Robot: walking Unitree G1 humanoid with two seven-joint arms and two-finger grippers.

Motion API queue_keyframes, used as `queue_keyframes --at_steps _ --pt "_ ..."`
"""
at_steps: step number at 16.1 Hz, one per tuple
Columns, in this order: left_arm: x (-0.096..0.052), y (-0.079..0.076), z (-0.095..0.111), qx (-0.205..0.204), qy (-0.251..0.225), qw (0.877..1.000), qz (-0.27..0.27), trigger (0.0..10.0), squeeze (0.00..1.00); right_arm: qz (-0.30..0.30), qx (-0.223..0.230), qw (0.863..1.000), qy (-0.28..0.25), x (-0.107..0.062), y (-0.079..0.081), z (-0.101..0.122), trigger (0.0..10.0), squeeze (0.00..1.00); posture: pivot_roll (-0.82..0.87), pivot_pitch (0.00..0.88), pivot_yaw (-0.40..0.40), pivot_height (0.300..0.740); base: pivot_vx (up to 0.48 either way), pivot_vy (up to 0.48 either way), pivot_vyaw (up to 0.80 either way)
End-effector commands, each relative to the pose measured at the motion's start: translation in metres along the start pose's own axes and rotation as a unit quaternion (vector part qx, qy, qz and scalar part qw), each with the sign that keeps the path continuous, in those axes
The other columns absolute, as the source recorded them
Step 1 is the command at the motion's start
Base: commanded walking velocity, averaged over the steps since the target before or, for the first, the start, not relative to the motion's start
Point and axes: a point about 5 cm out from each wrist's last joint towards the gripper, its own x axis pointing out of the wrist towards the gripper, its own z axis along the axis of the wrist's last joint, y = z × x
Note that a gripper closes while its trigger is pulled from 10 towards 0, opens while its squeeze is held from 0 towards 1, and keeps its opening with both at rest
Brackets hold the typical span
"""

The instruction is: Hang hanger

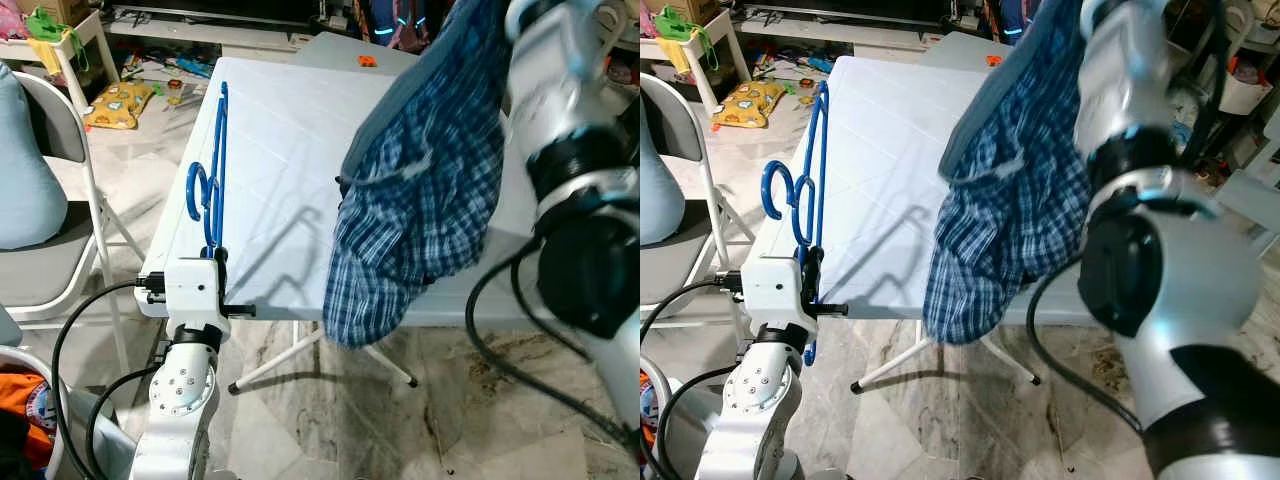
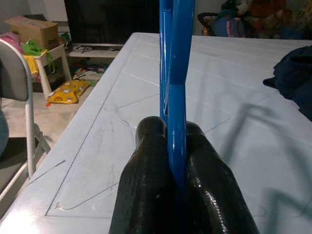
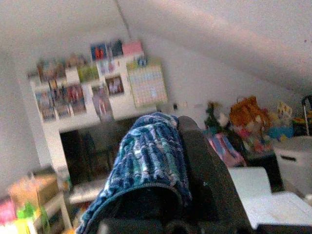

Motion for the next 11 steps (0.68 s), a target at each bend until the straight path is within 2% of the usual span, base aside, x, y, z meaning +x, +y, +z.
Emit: queue_keyframes --at_steps 1,2,3,4,5,6,8,9,11 --pt "-0.001 -0.006 0.003 0.001 -0.003 1.0 -0.011 10.0 0.0 0.031 -0.032 0.998 0.044 -0.009 0.002 -0.025 10.0 0.0 0.18 0.104 -0.13 0.74 0.0 0.0 0.0" --pt "0.0 -0.007 0.002 0.001 -0.002 1.0 -0.012 10.0 0.0 0.058 -0.072 0.992 0.085 -0.018 0.004 -0.046 10.0 0.18 0.17 0.104 -0.129 0.74 0.0 0.0 0.0" --pt "0.0 -0.007 0.002 0.001 -0.002 1.0 -0.012 10.0 0.0 0.087 -0.094 0.984 0.119 -0.029 0.004 -0.066 10.0 1.0 0.17 0.1 -0.128 0.74 0.0 0.0 0.0" --pt "0.001 -0.008 0.001 0.0 0.0 1.0 -0.015 10.0 0.0 0.155 -0.168 0.95 0.214 -0.062 -0.002 -0.114 10.0 1.0 0.16 0.093 -0.125 0.74 0.0 0.0 0.0" --pt "0.001 -0.008 0.0 -0.001 0.001 1.0 -0.017 10.0 0.0 0.169 -0.185 0.939 0.234 -0.071 -0.006 -0.125 10.0 1.0 0.16 0.092 -0.123 0.74 0.0 0.0 0.0" --pt "0.003 -0.011 -0.002 -0.003 0.006 1.0 -0.028 10.0 0.0 0.199 -0.207 0.917 0.276 -0.09 -0.015 -0.143 10.0 1.0 0.15 0.087 -0.116 0.74 0.0 0.0 0.0" --pt "0.004 -0.014 -0.004 -0.005 0.013 0.999 -0.039 10.0 0.0 0.218 -0.208 0.908 0.291 -0.097 -0.017 -0.148 10.0 1.0 0.14 0.084 -0.108 0.74 0.0 0.0 0.0" --pt "0.005 -0.017 -0.005 -0.006 0.013 0.999 -0.049 10.0 0.0 0.235 -0.223 0.895 0.308 -0.102 -0.021 -0.152 10.0 1.0 0.13 0.08 -0.099 0.74 0.0 0.0 0.0" --pt "0.008 -0.019 -0.005 -0.005 0.014 0.998 -0.056 10.0 0.0 0.275 -0.259 0.874 0.305 -0.105 -0.024 -0.15 10.0 1.0 0.12 0.076 -0.095 0.74 0.0 0.0 0.0"
